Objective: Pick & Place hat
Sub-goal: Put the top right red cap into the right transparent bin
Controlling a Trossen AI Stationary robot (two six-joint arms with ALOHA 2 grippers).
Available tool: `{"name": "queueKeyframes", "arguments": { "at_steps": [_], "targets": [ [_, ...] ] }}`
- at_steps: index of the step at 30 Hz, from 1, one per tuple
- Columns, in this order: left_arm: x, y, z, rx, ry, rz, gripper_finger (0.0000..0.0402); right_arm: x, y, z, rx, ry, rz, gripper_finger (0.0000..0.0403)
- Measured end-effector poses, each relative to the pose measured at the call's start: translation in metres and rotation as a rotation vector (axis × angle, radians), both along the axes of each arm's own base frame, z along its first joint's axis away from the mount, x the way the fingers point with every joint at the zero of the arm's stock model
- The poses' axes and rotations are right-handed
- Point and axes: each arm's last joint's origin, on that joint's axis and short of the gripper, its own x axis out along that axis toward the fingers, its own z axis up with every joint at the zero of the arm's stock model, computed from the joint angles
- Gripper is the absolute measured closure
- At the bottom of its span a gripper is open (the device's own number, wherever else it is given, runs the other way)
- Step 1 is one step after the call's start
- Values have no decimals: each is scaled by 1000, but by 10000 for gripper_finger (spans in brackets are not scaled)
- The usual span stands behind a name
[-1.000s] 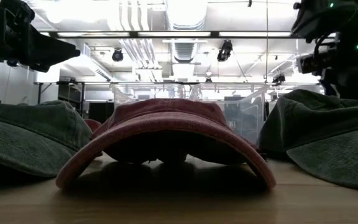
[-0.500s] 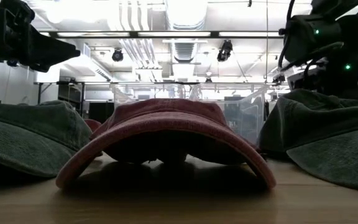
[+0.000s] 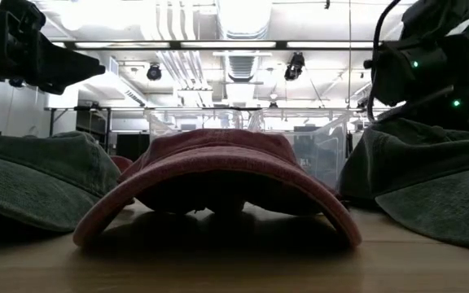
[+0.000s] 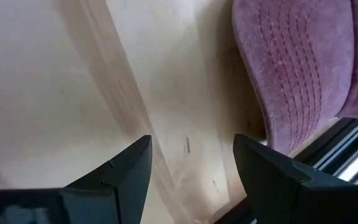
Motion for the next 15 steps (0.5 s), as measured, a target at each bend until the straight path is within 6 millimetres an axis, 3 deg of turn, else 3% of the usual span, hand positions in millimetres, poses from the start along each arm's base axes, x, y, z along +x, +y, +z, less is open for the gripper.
{"name": "queueKeyframes", "arguments": {
  "at_steps": [15],
  "targets": [
    [0, 0, 0, 0, 1, -1, 262, 1, -10, 0, -147, -47, -85, 181]
  ]
}}
